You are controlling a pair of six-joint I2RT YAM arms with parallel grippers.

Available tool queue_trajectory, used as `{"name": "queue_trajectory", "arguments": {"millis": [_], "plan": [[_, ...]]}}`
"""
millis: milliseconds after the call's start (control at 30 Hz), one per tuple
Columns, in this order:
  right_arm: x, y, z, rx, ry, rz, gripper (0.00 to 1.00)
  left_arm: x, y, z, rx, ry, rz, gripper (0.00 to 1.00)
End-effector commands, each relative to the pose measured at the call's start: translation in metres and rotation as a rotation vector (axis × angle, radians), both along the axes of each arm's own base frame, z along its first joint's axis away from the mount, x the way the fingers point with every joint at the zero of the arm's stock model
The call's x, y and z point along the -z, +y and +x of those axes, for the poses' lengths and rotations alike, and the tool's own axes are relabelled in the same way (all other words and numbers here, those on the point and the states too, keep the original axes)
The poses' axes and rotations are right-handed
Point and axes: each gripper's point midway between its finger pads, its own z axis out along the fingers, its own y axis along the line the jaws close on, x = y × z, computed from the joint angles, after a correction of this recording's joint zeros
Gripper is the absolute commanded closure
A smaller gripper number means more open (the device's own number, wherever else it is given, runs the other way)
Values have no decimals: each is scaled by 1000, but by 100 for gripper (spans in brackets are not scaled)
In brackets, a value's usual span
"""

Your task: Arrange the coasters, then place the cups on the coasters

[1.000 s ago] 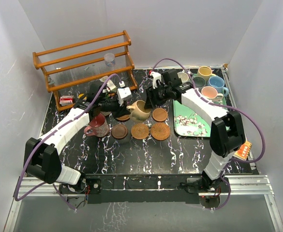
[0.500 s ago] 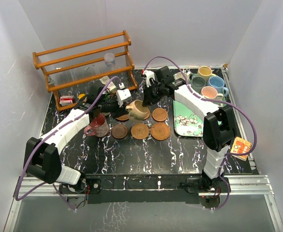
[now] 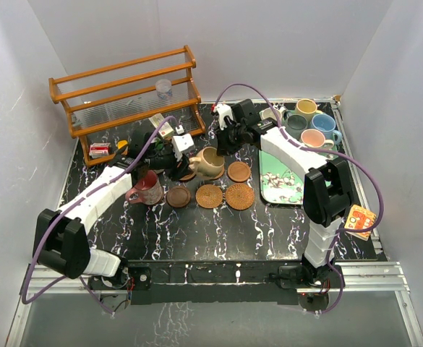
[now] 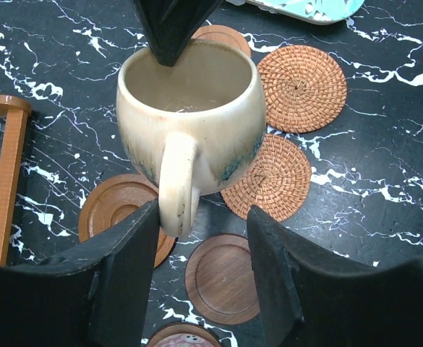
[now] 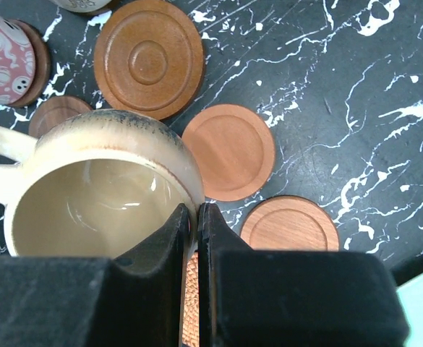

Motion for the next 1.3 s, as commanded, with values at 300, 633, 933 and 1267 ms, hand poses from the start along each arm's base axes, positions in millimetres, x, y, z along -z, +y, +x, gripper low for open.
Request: {"name": "queue_trajectory", "arguments": {"millis": [300, 633, 933, 1267], "plan": [[-46, 2, 46, 23, -276, -24, 100, -46, 19, 4, -29, -90, -35, 37], [-50, 27, 52, -92, -333, -73, 100, -99, 69, 36, -312, -124, -70, 14], [-43, 56, 53, -178, -366, -142, 100, -139, 147, 68, -725, -193, -100, 1], [-47, 88, 62, -242, -384, -140, 100, -142, 175, 72, -827, -205, -130, 1]]}}
